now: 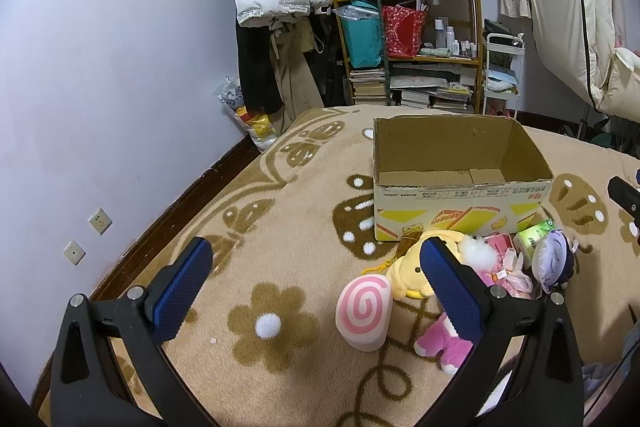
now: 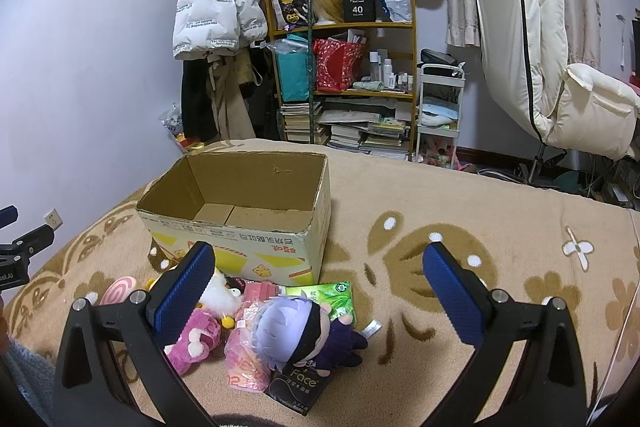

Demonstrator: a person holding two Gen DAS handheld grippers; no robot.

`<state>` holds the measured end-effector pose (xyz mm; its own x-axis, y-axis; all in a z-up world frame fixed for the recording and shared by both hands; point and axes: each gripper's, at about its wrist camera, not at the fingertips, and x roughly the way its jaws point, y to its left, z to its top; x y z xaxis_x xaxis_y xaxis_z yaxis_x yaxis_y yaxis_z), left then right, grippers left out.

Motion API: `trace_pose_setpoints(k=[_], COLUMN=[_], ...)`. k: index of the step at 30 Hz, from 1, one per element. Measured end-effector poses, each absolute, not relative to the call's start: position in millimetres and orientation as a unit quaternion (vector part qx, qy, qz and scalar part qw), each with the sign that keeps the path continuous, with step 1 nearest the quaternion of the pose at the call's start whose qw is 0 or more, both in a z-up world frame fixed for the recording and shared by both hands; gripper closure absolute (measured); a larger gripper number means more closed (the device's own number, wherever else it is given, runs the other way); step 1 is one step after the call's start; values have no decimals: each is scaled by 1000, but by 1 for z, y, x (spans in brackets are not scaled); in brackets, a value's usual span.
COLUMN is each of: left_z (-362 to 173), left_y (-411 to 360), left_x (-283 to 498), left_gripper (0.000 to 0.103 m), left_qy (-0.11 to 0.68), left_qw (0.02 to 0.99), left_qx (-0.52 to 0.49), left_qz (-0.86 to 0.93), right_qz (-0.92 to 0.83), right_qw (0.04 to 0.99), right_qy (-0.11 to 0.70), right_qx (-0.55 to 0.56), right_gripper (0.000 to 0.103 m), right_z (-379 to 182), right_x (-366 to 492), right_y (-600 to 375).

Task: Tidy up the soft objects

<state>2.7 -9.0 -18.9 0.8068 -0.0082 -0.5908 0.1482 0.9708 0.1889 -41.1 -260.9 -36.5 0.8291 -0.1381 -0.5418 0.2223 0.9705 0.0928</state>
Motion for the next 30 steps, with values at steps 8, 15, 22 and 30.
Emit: trace_pose_setpoints(k=[8,15,22,30], left_z=[-18,-18,-29,-50], left_y=[-7,-7,-5,-11], left_x=[3,11,29,50], left_gripper=[1,1,1,1], left_qy=[311,325,373,429], left_qw=[943,938,922,898], left_qx=[114,114,102,91], left_qz=[-41,-41,-32,-42], right_qz=[-95,-86,-82,-56], right_qw=[953,952,942,917], right_qy=[277,282,320,385], right_qx=[76,78,64,89], right_gripper=[0,0,0,0], right_z=[-37,-35,-39,-69], right_x=[-42,-40,-25,1], right_y=[-262,-261,-251,-250])
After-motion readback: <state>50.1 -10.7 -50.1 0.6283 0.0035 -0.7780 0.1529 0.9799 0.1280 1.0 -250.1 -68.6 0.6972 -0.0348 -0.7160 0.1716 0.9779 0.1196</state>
